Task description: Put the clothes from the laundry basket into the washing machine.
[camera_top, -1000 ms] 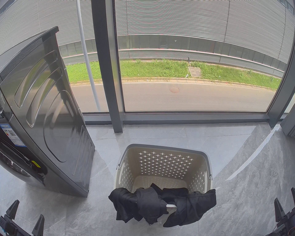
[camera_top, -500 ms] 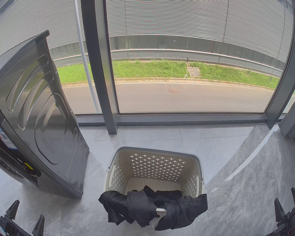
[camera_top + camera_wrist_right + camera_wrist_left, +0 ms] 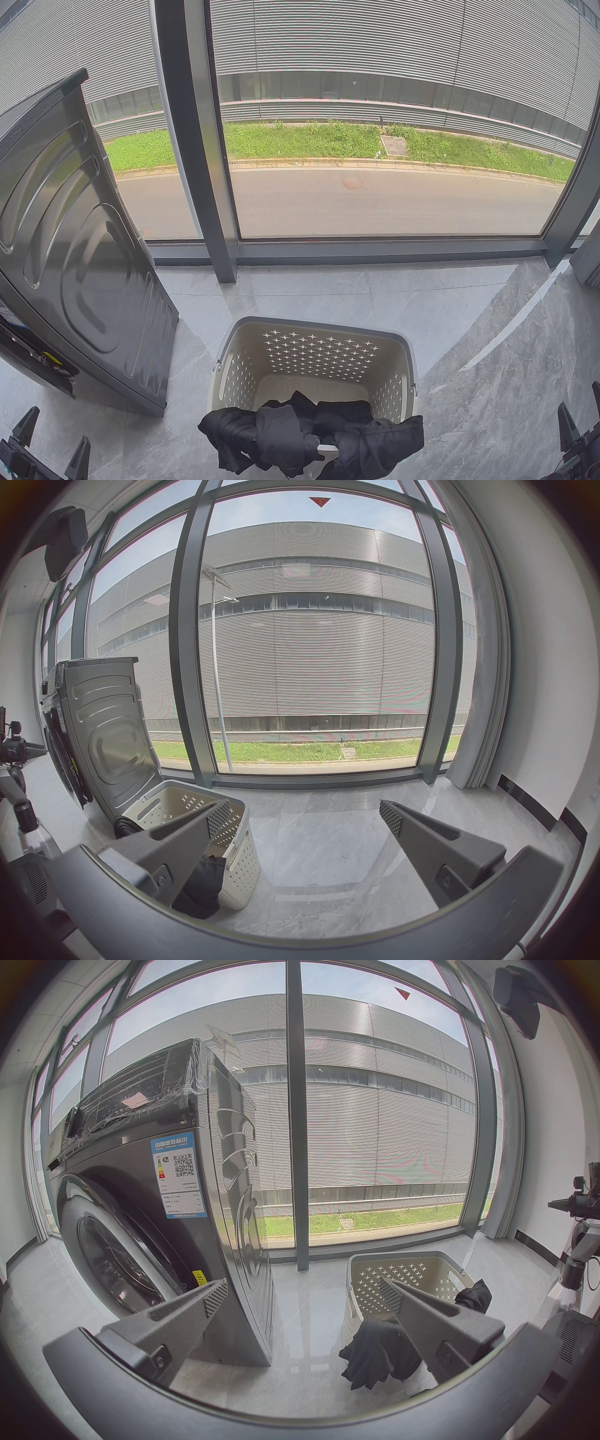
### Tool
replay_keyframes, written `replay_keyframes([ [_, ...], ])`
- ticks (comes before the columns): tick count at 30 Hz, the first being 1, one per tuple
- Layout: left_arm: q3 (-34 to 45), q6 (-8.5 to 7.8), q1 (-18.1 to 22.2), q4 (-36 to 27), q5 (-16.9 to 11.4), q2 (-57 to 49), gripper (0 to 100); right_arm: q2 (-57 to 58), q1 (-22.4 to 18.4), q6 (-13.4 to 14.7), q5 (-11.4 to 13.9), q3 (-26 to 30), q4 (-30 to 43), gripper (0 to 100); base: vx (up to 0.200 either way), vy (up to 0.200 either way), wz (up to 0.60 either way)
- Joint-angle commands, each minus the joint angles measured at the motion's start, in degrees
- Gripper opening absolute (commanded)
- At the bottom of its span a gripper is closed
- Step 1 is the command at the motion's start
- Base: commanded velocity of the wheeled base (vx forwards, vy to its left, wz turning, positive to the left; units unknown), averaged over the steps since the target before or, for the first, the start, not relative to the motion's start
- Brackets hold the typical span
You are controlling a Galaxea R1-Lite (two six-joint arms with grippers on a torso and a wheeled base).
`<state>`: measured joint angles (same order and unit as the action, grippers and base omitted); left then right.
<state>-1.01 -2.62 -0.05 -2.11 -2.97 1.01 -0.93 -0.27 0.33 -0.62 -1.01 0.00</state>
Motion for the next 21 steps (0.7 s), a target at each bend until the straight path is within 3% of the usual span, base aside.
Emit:
replay_keyframes([
  [1,1.0,0.07,0.0,0.0,0.0,-1.0,100,0.9,0.0,0.0,0.0,1.0,0.0,100,0.200,0.000,0.00],
  [10,1.0,-0.02,0.0,0.0,0.0,-1.0,100,0.9,0.0,0.0,0.0,1.0,0.0,100,0.200,0.000,0.00],
  [21,1.0,-0.10,0.0,0.0,0.0,-1.0,100,0.9,0.0,0.0,0.0,1.0,0.0,100,0.000,0.000,0.00],
])
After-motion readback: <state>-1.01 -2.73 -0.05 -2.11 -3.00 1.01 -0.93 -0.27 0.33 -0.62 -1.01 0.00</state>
